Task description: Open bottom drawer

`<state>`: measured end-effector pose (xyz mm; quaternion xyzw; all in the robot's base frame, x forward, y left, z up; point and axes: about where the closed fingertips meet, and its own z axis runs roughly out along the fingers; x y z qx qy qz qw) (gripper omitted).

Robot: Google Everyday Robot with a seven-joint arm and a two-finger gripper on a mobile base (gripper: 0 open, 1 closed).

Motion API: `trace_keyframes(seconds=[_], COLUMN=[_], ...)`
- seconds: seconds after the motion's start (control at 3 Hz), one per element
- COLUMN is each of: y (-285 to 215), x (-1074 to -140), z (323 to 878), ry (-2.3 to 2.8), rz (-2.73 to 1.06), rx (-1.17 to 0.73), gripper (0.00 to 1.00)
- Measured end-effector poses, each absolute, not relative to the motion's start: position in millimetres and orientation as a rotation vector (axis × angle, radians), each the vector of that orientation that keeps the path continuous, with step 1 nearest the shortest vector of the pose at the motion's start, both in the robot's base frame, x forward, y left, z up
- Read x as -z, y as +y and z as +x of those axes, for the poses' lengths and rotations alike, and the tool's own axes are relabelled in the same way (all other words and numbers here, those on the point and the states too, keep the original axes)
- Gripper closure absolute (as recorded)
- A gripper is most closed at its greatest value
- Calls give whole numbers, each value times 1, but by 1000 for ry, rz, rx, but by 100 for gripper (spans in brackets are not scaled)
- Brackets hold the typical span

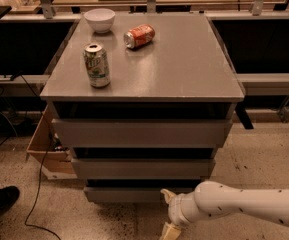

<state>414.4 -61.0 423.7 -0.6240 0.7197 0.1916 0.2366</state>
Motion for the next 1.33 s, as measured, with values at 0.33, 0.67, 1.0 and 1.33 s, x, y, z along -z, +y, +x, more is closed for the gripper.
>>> trace_keyframes(seconds=[0.33,0.67,1.0,1.33], y=[-71,-87,-105,-118], x=[-396,-348,-300,-265], z=[430,447,460,476], ry=[1964,1989,2031,2055], rz=[-1658,-1588,-1532,-1498], rx=[-497,-464,-428,-404], gripper=[0,0,0,0])
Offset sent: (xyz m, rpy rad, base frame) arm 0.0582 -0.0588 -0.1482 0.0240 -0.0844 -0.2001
